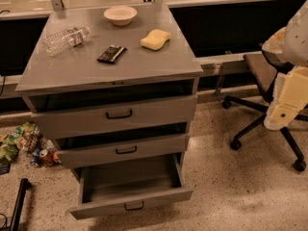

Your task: Close bottom drawer

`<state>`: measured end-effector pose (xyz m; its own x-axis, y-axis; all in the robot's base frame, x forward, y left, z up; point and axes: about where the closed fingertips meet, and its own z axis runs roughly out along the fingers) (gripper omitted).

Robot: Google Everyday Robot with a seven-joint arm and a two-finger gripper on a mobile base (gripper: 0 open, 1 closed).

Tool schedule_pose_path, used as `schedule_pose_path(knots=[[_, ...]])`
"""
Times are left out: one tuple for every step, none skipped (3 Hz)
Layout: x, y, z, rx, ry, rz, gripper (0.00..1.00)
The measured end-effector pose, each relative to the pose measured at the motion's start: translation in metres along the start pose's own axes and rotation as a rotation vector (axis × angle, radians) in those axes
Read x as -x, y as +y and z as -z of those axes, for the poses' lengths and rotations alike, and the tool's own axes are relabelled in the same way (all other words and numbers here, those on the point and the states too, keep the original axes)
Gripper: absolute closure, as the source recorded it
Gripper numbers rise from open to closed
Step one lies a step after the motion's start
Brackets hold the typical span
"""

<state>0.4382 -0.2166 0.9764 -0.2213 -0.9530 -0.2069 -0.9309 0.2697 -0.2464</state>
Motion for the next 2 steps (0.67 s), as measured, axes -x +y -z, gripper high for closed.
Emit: schedule_pose_path(knots=[[0.0,0.0,0.0,0.0,0.0,0.0,0.0],[0.014,-0.004,-0.056,0.034,-0.113,-0.005,0.26]])
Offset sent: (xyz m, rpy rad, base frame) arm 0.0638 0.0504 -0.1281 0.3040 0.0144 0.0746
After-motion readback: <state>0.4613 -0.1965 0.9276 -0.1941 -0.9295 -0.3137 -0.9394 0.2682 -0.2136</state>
